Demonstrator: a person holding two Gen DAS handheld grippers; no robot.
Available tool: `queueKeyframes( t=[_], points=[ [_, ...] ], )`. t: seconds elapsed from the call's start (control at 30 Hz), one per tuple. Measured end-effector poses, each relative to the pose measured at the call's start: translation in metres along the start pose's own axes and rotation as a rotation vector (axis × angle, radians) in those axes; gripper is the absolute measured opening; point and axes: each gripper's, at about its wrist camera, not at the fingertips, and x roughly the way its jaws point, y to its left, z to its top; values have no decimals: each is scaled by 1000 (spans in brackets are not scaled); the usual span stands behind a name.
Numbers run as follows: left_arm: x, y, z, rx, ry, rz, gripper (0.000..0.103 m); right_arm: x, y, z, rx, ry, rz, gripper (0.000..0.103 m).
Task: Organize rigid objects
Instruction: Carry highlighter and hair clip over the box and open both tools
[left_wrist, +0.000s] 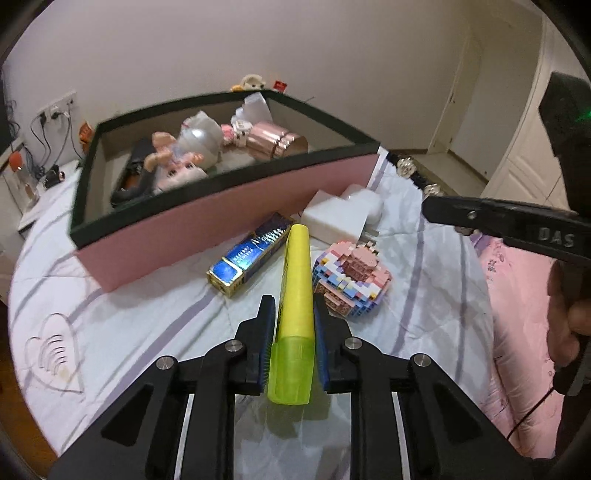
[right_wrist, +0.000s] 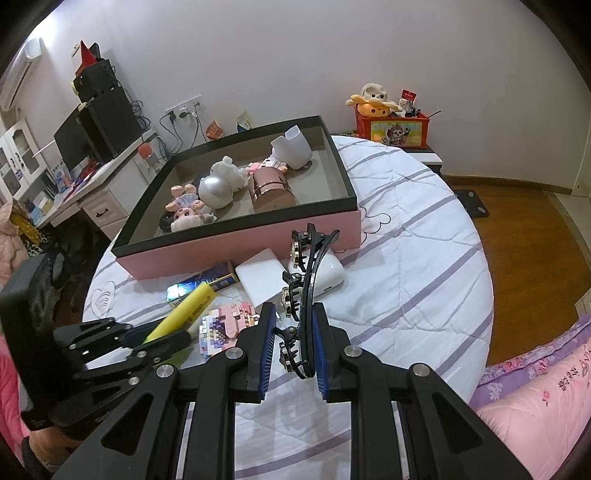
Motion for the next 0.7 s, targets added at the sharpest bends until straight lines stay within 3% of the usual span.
queueKeyframes(
  t=[0.4,0.7],
  points=[
    [-47,21,30,-66,-93,71,19,-15,13,20,-26,-44,44,19],
    [-61,51,83,-99,-168,112,19,-19,24,80,-99,-114,70,19]
  ],
)
